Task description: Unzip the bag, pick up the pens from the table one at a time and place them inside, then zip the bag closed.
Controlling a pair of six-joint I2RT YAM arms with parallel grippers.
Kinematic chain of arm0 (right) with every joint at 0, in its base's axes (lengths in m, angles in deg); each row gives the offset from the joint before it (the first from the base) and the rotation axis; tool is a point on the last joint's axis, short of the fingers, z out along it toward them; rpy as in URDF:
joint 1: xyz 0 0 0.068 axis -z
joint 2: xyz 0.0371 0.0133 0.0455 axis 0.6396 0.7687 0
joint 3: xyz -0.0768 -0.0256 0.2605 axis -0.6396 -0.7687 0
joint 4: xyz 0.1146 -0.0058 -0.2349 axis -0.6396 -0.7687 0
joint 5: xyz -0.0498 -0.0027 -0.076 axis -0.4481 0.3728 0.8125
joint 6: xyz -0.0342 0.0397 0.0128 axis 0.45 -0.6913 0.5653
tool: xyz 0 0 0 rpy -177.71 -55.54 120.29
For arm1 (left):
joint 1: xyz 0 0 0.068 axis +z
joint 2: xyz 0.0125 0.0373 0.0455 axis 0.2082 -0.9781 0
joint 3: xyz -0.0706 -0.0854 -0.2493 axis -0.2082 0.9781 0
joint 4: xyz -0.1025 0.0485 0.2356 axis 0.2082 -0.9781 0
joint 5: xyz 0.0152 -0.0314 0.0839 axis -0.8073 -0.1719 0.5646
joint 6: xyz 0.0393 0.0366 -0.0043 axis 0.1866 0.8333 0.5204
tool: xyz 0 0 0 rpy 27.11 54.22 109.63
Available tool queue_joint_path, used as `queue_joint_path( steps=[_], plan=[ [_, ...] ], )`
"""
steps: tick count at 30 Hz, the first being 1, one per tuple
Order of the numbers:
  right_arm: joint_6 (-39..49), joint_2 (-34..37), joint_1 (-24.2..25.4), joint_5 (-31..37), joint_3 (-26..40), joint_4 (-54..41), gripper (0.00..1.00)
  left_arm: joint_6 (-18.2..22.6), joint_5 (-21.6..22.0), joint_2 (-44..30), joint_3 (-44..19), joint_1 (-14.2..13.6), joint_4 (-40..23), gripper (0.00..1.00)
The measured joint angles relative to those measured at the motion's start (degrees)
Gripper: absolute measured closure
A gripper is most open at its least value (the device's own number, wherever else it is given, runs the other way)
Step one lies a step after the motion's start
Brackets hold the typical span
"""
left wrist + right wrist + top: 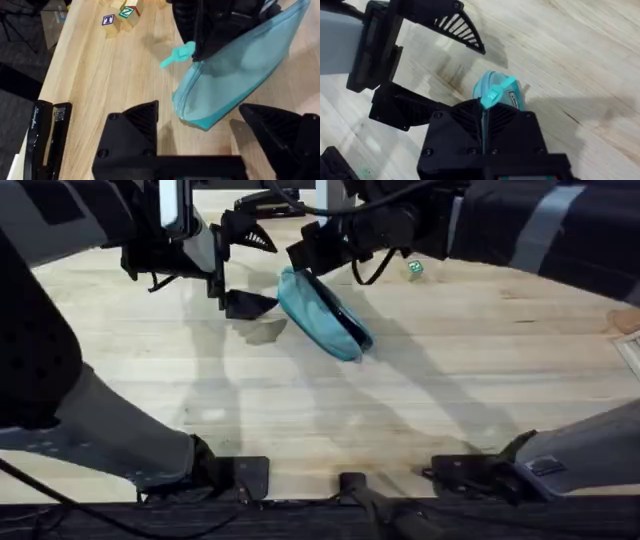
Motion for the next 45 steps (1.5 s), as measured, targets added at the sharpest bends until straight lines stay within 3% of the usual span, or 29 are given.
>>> queue_joint_path(
  steps=[5,15,22,24,25,28,30,39,45],
  plan=[
    [0.0,0.0,0.0,0.0,0.0,0.0,0.970,0.0,0.0,0.0,0.0,-0.9,-0.3,0.007],
    [0.0,0.0,0.0,0.0,0.0,0.0,0.970,0.0,0.0,0.0,0.0,-5.7,0.2,0.008],
    [0.0,0.0,0.0,0.0,0.0,0.0,0.970,0.0,0.0,0.0,0.0,-6.1,0.3,0.005],
    [0.0,0.0,0.0,0.0,0.0,0.0,0.970,-0.1,0.0,0.0,0.0,-6.1,0.4,0.074],
    [0.0,0.0,0.0,0.0,0.0,0.0,0.970,-0.1,0.0,0.0,0.0,-6.1,0.4,0.159],
    [0.0,0.0,0.0,-0.1,0.0,0.0,0.970,-0.2,0.0,0.0,0.0,-6.1,0.8,0.649],
    [0.0,0.0,-0.1,-0.3,0.0,-0.1,0.970,0.1,0.0,0.0,-0.3,-5.8,1.2,0.914],
    [0.0,-0.4,-0.2,-0.3,0.0,-1.2,0.970,-0.1,0.0,0.0,-0.3,-5.8,0.9,0.956],
    [1.8,-3.9,0.7,-0.4,0.0,-6.7,0.970,0.0,-3.3,0.0,-0.3,-6.3,0.8,0.956]
  ],
)
